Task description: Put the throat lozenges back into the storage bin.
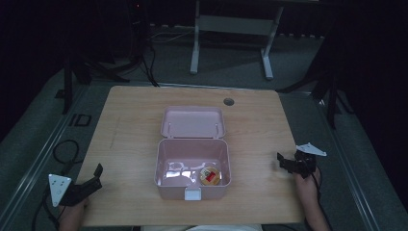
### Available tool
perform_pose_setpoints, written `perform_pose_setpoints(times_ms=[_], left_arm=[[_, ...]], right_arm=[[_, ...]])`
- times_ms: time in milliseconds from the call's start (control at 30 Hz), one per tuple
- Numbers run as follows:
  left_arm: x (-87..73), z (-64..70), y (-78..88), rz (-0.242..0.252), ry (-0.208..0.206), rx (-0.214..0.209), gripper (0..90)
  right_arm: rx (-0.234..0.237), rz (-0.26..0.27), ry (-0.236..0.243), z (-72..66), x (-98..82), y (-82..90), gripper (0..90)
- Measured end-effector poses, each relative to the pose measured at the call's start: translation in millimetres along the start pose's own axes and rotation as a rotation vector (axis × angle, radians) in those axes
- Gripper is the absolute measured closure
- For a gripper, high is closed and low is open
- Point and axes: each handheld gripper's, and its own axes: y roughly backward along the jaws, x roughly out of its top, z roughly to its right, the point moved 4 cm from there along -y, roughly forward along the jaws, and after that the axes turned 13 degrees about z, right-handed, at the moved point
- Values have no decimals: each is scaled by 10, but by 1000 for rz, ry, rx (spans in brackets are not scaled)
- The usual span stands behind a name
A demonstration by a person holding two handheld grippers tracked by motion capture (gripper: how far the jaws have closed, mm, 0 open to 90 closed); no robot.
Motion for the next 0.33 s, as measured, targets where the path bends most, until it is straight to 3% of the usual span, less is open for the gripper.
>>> perform_pose_setpoints(times_ms=[333], left_arm=[[0, -3, 1, 2, 5, 1, 24]], right_arm=[[10, -23, -15, 31, -40, -30, 125]])
